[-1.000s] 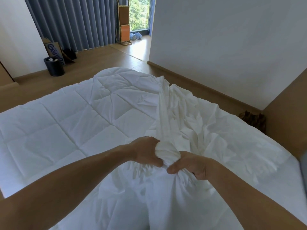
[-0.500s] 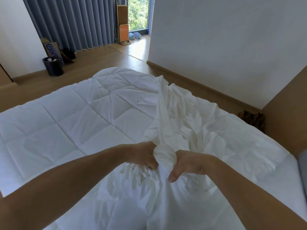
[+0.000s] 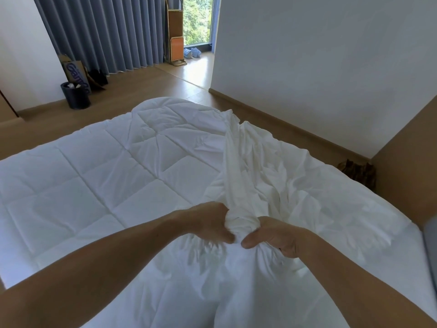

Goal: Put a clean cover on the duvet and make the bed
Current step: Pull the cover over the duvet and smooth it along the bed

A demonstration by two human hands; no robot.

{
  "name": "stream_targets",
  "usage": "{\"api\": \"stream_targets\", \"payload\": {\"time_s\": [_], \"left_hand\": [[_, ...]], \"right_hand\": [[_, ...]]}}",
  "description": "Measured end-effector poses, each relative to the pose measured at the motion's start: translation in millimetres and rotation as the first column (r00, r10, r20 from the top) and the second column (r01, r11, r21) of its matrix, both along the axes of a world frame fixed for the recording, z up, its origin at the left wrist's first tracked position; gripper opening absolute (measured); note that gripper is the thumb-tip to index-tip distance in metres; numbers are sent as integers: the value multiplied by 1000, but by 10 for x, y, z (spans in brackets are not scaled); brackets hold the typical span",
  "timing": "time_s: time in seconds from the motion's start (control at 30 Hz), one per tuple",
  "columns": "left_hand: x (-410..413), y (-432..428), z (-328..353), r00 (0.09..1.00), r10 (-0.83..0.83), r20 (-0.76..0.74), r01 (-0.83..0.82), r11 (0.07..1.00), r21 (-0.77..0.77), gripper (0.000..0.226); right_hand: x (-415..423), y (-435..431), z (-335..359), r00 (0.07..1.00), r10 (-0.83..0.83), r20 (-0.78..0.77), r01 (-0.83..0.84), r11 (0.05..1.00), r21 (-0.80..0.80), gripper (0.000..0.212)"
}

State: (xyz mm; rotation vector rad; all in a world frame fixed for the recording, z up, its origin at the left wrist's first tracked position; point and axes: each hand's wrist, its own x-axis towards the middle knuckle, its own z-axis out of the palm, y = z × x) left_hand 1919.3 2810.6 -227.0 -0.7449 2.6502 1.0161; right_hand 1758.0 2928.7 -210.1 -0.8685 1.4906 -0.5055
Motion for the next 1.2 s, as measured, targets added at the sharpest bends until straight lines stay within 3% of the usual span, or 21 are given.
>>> {"api": "stream_targets", "payload": {"time_s": [0.1,0.27,0.37,0.53,0.63,0.7,0.87,1.0,1.07,1.2], "left_hand": [[47,-4,52,998,61,-27,-47,932,360,27],[92,-1,-37,975,194,-110,-99,820,564,23],[130,1,-39,978,179,-111,-73,782,619,24],[128,6,17,998,68,-8,-53,836,547,20],[91,17,106,998,45,35,-56,875,481,16],[44,14,172,999,-26,41,9,930,368,22],[-53,19,226,981,-180,79,177,984,36,28],[-94,-19,172,996,-85,15,87,978,-191,16],[-113,-16,133,998,-69,-8,66,979,-191,13],[-93,4,72,997,-74,-1,73,995,-68,30]], "right_hand": [[14,-37,59,997,14,-72,-18,998,-55,41],[-2,-77,56,994,-53,-100,42,992,-116,47],[-10,-71,77,993,33,-114,-44,995,-94,51],[38,-66,37,940,221,-260,-213,975,61,55],[52,-47,1,943,181,-280,-180,983,30,36],[46,-21,29,965,142,-221,-146,989,0,17],[32,29,-15,999,34,34,-34,999,-11,44],[-22,25,-36,980,-133,150,124,990,68,43],[-41,-3,16,990,-93,102,86,994,68,39],[-22,-30,75,972,112,-204,-104,993,51,43]]}}
